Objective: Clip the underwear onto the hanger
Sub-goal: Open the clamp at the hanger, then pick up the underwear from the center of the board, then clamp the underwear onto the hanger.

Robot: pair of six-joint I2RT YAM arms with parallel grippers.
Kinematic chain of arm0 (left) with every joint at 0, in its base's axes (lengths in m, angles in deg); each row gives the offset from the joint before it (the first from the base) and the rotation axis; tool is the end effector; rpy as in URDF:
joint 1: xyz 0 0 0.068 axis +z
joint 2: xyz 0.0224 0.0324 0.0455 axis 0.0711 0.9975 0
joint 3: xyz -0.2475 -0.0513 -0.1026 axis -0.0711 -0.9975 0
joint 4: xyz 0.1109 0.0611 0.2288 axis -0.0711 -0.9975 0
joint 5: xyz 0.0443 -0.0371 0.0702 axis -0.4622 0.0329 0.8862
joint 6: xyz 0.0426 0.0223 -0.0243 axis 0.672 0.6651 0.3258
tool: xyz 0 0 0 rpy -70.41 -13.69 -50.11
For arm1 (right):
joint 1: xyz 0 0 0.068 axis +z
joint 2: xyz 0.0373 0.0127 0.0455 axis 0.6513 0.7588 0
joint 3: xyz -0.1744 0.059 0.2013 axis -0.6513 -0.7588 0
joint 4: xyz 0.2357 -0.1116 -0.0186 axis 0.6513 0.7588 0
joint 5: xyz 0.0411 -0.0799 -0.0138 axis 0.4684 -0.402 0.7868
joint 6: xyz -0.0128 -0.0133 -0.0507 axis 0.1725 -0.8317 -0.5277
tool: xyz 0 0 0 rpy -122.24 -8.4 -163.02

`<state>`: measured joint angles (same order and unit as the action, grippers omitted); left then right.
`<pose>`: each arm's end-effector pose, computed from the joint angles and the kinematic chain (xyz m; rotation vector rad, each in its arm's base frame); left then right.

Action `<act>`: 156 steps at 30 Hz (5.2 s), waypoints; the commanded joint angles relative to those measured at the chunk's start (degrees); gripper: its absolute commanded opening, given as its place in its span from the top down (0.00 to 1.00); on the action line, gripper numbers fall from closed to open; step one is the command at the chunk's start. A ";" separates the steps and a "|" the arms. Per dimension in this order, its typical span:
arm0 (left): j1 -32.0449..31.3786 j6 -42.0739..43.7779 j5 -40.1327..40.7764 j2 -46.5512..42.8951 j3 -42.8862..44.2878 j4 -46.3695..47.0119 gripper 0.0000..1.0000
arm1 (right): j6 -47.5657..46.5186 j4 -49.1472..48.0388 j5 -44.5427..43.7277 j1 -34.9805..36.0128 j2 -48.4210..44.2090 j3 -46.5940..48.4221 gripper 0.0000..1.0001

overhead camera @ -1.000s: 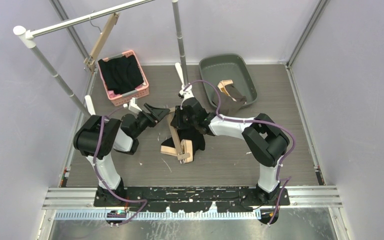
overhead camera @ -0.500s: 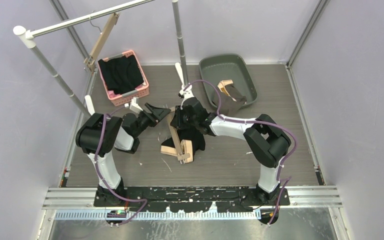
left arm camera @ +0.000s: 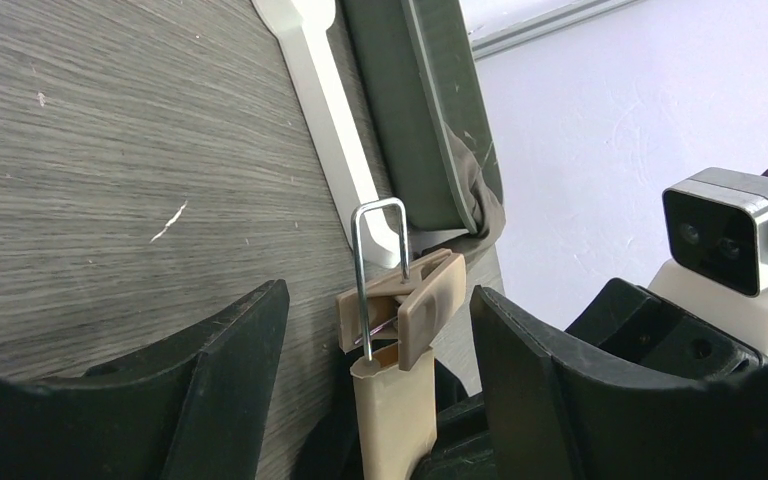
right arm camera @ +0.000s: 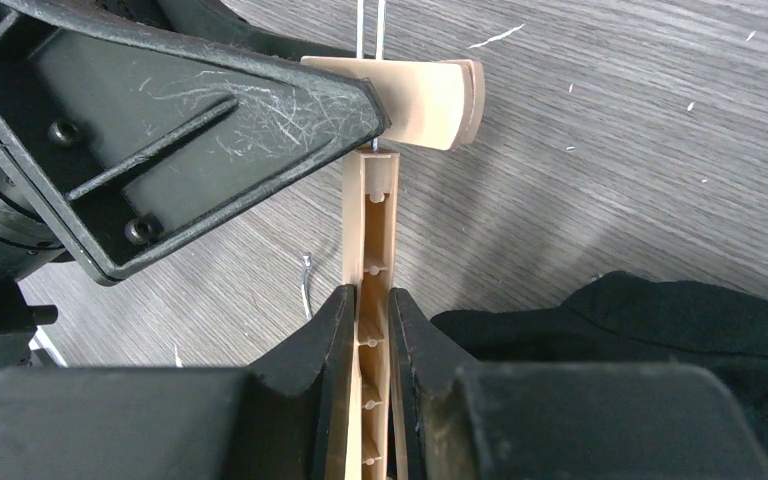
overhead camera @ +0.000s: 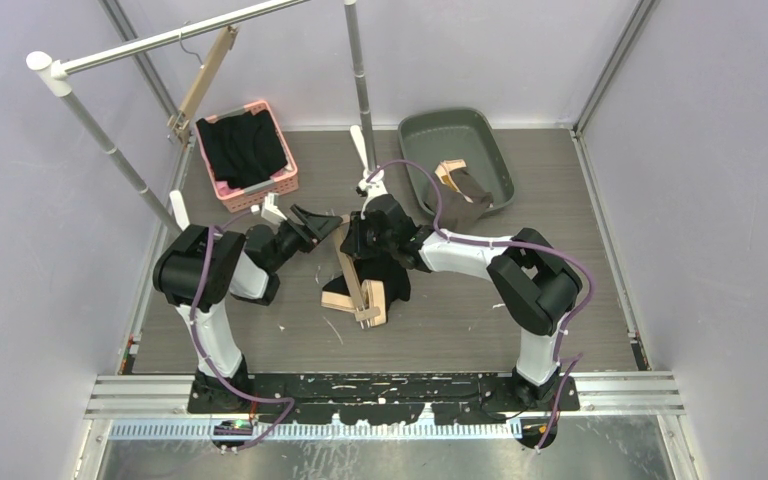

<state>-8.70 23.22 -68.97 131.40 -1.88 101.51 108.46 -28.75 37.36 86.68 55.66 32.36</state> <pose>0.2933 -0.0810 0.1218 -0.4086 1.7642 -1.2884 0.2788 0.2947 0.1924 -0.3691 2.2442 0.8667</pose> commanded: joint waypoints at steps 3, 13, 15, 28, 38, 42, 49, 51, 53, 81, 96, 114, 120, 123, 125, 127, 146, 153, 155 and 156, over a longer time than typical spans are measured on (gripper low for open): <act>0.30 -0.08 -1.12 0.29 1.38 4.11 0.33 | -0.94 -2.11 0.57 0.19 -1.67 1.75 0.79; 0.24 -0.21 -1.52 0.20 1.52 4.11 0.51 | -0.99 -2.01 0.82 0.19 -0.89 2.43 0.79; 0.21 -0.13 -1.66 0.20 1.63 4.11 0.63 | -1.00 -2.05 0.83 0.19 -0.79 2.49 0.79; 0.25 -0.29 -2.36 0.62 1.37 4.11 1.00 | -1.58 -1.86 -1.40 0.19 -3.41 1.64 0.52; 1.17 -0.48 -4.54 -3.64 -1.13 4.12 1.00 | -3.73 1.51 -8.00 -2.36 -15.68 -3.65 0.44; 3.13 -1.35 -8.17 -5.78 -2.61 4.12 1.00 | -5.75 5.31 -9.44 -3.35 -17.98 -4.38 0.42; 7.23 -4.16 -14.30 -8.79 -5.20 4.11 1.00 | -11.10 10.96 -5.66 -3.40 -14.61 -2.32 0.45; 7.61 -4.66 -15.14 -9.55 -5.50 4.11 1.00 | -12.28 11.26 -3.12 -3.26 -13.09 -1.59 0.46; 7.93 -5.65 -15.96 -9.99 -5.69 4.11 1.00 | -13.25 11.68 -0.92 -3.02 -11.56 -0.85 0.46; 20.60 -7.37 -22.46 -13.91 -12.62 3.86 1.00 | -21.24 10.03 8.66 2.46 5.53 12.08 0.43; 23.73 -7.19 -23.70 -12.09 -13.49 4.10 1.00 | -24.61 12.61 10.07 4.95 11.81 18.80 0.43; 24.64 -7.15 -24.27 -10.77 -13.12 4.11 1.00 | -26.05 15.35 10.15 5.73 13.66 19.54 0.57; 24.72 -7.08 -24.44 -10.83 -13.12 4.11 1.00 | -26.11 15.18 10.01 5.73 13.81 19.88 0.94; 24.73 -7.06 -24.76 -11.57 -13.16 4.11 1.00 | -24.93 12.22 7.76 5.52 11.80 18.42 0.99; 24.64 -7.10 -25.14 -12.47 -13.19 4.16 1.00 | -23.65 8.99 6.77 5.10 9.62 16.20 0.99; 24.64 -7.14 -25.50 -13.65 -13.27 4.11 1.00 | -22.26 6.43 5.57 4.42 7.51 14.73 0.99; 22.85 -7.07 -25.41 -20.86 -13.45 4.11 1.00 | -19.68 -5.11 -1.16 -0.21 -5.41 5.91 0.99; 19.21 -6.45 -24.87 -20.50 -12.10 4.11 1.00 | -20.40 -5.26 -0.95 -1.75 -7.41 5.97 0.99; 18.37 -6.36 -24.51 -20.21 -11.78 4.11 1.00 | -20.34 -5.33 -0.65 -2.21 -7.77 5.90 0.99; 17.98 -6.31 -24.27 -20.08 -11.68 4.11 1.00 | -20.39 -5.35 -0.53 -2.39 -7.98 5.89 0.99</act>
<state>10.82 16.22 -93.27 111.73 -15.41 102.30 88.46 -30.00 37.29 85.11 51.79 37.80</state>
